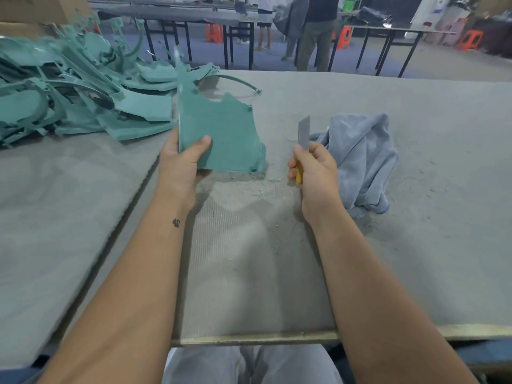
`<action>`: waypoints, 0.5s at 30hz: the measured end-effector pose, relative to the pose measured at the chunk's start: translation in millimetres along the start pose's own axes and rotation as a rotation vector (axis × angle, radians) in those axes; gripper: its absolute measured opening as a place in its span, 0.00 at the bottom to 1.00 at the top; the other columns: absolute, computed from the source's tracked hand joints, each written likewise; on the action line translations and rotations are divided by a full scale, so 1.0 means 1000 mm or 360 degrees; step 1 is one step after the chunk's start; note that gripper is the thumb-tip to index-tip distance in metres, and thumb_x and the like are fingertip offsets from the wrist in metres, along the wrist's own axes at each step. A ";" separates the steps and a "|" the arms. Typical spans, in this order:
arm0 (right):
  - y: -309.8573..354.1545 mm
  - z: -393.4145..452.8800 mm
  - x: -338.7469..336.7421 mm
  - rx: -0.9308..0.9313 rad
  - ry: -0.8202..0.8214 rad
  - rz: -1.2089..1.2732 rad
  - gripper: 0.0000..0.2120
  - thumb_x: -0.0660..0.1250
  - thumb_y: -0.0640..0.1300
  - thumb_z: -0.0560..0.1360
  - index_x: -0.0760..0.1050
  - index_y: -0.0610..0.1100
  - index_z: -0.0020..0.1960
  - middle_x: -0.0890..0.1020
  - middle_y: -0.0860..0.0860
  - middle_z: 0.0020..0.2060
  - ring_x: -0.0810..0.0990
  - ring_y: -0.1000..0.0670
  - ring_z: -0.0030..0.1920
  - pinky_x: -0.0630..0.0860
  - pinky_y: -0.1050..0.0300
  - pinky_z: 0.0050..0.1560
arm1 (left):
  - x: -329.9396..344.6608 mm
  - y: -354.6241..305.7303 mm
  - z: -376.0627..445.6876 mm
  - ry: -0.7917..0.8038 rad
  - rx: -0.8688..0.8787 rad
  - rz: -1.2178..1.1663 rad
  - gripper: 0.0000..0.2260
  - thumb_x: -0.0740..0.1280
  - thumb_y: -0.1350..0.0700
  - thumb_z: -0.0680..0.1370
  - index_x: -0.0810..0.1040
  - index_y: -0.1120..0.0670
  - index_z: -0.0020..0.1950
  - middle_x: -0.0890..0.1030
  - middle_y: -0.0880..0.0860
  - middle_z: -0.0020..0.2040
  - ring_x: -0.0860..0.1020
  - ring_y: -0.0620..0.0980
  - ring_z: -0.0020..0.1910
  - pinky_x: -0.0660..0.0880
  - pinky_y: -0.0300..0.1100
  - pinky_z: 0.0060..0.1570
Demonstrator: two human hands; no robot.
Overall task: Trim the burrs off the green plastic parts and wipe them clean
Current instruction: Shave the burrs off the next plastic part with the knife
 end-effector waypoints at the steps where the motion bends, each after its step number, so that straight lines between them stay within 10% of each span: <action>1: 0.001 0.000 0.001 -0.0018 -0.0009 -0.0067 0.07 0.62 0.39 0.80 0.72 0.47 0.44 0.75 0.55 0.29 0.71 0.57 0.26 0.69 0.62 0.32 | -0.006 -0.007 0.000 -0.0076 0.0126 0.0089 0.12 0.69 0.63 0.77 0.76 0.48 0.55 0.83 0.43 0.46 0.82 0.41 0.44 0.79 0.43 0.44; 6: 0.015 -0.009 0.008 -0.0268 -0.0024 -0.0353 0.11 0.58 0.40 0.81 0.68 0.55 0.45 0.77 0.50 0.35 0.74 0.55 0.28 0.72 0.60 0.29 | -0.019 -0.041 -0.014 -0.0475 0.0658 0.0639 0.15 0.71 0.58 0.71 0.68 0.43 0.49 0.75 0.39 0.41 0.75 0.30 0.37 0.71 0.27 0.35; 15: 0.028 -0.012 0.007 -0.0485 -0.0107 -0.0393 0.14 0.61 0.40 0.79 0.70 0.58 0.41 0.75 0.59 0.36 0.77 0.54 0.38 0.77 0.59 0.31 | -0.038 -0.003 0.006 -0.0400 -0.0033 -0.0236 0.07 0.67 0.64 0.76 0.78 0.51 0.45 0.82 0.46 0.36 0.79 0.46 0.36 0.73 0.39 0.35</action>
Point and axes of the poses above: each hand's wrist, its own z-axis towards the middle knuckle, its own x-axis out of the palm, y = z × x, the point moved 10 cm from there along z, towards the middle knuckle
